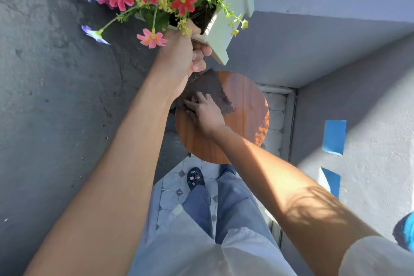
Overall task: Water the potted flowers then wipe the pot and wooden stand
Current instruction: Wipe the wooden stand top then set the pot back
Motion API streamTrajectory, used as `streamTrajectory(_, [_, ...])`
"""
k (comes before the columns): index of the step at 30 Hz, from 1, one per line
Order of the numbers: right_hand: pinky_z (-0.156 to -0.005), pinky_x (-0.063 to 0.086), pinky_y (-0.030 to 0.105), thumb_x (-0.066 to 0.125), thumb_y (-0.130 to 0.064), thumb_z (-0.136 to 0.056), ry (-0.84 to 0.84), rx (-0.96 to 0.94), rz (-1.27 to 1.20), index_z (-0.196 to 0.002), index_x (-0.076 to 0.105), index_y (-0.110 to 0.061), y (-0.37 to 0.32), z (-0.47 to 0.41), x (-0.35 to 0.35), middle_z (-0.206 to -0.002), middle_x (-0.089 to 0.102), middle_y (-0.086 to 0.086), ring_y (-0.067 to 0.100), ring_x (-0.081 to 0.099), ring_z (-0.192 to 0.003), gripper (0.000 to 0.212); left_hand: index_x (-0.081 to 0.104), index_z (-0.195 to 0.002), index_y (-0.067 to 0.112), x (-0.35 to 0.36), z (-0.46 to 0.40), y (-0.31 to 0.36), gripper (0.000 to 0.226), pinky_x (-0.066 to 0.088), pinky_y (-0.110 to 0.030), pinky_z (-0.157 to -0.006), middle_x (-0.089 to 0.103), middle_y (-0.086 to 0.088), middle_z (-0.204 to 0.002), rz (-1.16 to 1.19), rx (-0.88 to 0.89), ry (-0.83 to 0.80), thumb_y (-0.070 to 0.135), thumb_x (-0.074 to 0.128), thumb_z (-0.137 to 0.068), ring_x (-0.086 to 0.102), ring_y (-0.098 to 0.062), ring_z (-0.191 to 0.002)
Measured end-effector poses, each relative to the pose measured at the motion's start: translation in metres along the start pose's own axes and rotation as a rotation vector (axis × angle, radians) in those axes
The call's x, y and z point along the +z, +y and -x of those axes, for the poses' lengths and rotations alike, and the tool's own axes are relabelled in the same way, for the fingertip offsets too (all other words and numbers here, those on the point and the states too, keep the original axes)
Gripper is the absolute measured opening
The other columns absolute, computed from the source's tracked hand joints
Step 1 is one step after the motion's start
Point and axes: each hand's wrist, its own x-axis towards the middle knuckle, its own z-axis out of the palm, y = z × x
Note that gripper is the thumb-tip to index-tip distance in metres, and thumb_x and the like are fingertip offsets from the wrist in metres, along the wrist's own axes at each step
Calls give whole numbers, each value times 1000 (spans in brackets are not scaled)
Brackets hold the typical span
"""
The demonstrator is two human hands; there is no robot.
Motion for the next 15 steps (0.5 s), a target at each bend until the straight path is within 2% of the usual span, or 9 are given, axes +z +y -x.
streamTrajectory(4, [-71, 49, 36, 55, -33, -95, -256, -441, 62, -123, 64, -27, 1, 71, 7, -106, 54, 4, 26, 50, -89, 30, 51, -71, 8, -1, 7, -11, 25, 24, -24, -44, 54, -7, -58, -12, -3, -3, 8, 39, -94, 32, -11, -46])
streamTrajectory(6, [-70, 52, 37, 57, -31, -94, -233, -434, 96, -122, 64, -29, 27, 83, -3, -104, 52, 3, 25, 51, -88, 29, 53, -73, 9, -2, 11, -17, 25, 24, -23, -43, 54, -6, -57, -25, -2, -6, 9, 39, -93, 32, -10, -45])
streamTrajectory(9, [-72, 54, 38, 64, -25, -90, -2, -131, 112, -121, 66, -27, 78, 74, -31, -103, 54, 8, 29, 55, -90, 31, 53, -75, 8, -3, 20, -28, 23, 25, -22, -41, 53, -7, -60, -50, -8, -4, 9, 39, -94, 34, -8, -43])
streamTrajectory(11, [-79, 50, 34, 57, -30, -94, 149, 176, 116, -127, 63, -26, 106, 76, -54, -104, 55, 9, 35, 55, -104, 33, 52, -76, 9, -4, 26, -38, 22, 26, -22, -41, 52, -8, -62, -50, -22, -5, 9, 39, -94, 36, -6, -42])
streamTrajectory(13, [-80, 50, 26, 47, -26, -99, 156, 455, -26, -138, 54, -16, 117, 87, -57, -99, 52, 6, 36, 51, -115, 40, 51, -78, 9, -6, 34, -50, 20, 26, -22, -41, 51, -9, -65, -61, -40, 5, 9, 39, -94, 39, -6, -42])
streamTrajectory(15, [-96, 50, 34, 50, -21, -98, 280, 558, -128, -135, 57, -11, 105, 95, -56, -98, 53, 8, 26, 54, -101, 38, 50, -82, 8, -6, 43, -65, 16, 27, -22, -41, 49, -10, -69, -80, -55, 23, 8, 38, -93, 43, -4, -42])
